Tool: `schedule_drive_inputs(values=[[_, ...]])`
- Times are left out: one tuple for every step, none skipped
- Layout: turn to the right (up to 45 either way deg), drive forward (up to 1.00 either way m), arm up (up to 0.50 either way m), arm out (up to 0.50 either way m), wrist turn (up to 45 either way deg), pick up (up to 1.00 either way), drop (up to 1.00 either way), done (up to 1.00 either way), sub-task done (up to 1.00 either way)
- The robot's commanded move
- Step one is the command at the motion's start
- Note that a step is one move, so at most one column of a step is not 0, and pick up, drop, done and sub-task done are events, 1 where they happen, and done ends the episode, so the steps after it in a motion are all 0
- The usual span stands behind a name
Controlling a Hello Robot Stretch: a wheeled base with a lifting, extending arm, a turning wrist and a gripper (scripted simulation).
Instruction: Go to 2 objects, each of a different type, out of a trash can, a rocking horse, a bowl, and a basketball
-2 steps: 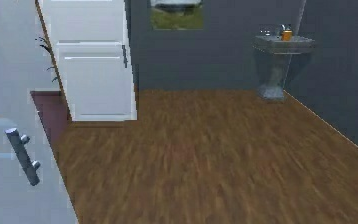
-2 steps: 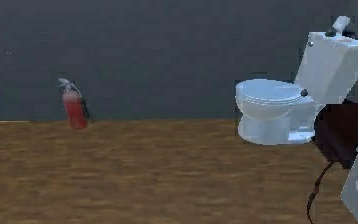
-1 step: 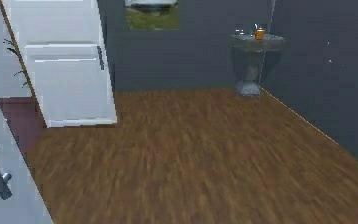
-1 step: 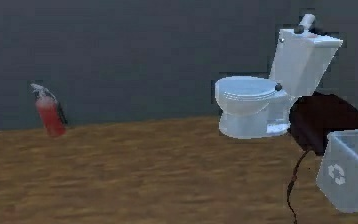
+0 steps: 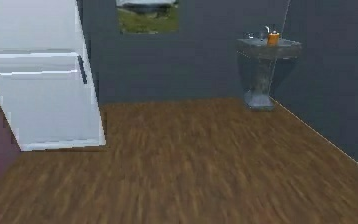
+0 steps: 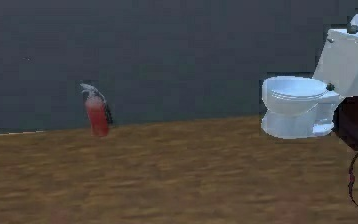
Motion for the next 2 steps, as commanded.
schedule_drive_inputs(values=[[-6.0, 0.0, 0.0, 0.0, 0.0, 0.0, 0.0, 0.0, 0.0], [0.0, 0.65, 0.0, 0.0, 0.0, 0.0, 0.0, 0.0, 0.0]])
